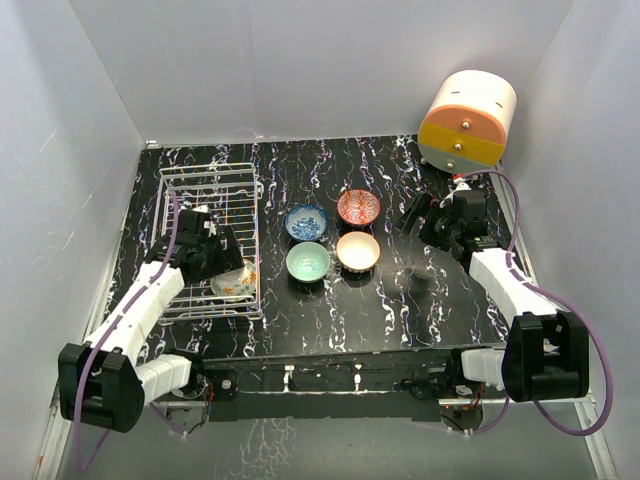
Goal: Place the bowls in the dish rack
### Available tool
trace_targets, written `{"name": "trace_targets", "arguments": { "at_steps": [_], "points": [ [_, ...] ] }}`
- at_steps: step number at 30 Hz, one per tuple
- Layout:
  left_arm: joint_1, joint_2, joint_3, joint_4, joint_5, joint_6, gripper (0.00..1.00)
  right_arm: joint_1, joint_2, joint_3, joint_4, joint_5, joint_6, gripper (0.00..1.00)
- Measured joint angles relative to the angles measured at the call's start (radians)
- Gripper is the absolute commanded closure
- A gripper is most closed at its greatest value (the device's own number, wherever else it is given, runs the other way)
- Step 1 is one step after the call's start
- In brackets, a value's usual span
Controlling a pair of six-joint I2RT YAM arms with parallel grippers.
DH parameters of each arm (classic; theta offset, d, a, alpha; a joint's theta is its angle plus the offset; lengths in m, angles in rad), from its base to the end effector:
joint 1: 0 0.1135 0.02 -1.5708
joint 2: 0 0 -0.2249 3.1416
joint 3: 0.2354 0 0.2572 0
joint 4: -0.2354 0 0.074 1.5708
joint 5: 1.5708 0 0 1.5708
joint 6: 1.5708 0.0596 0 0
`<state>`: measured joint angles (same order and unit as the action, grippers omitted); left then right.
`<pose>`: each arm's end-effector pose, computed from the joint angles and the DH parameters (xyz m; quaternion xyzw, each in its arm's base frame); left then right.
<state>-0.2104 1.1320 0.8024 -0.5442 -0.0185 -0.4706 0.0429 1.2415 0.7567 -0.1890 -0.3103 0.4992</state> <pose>0.2606 -0.0545 0.1905 -0.1251 0.9315 -0.1058 0.3248 0.2976 0.0310 0.1812 0.1361 0.8824 0.2489 0.3755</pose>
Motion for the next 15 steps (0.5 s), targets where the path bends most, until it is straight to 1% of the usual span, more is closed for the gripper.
{"name": "trace_targets", "arguments": {
  "at_steps": [4, 15],
  "points": [
    [-0.006, -0.030, -0.018, -0.013, 0.009, -0.010, 0.16, 0.000, 0.000, 0.000, 0.000, 0.000, 0.000, 0.02],
    [-0.019, -0.045, -0.032, -0.028, 0.000, -0.035, 0.16, 0.000, 0.000, -0.001, 0.000, 0.000, 0.000, 0.01]
  ]
}}
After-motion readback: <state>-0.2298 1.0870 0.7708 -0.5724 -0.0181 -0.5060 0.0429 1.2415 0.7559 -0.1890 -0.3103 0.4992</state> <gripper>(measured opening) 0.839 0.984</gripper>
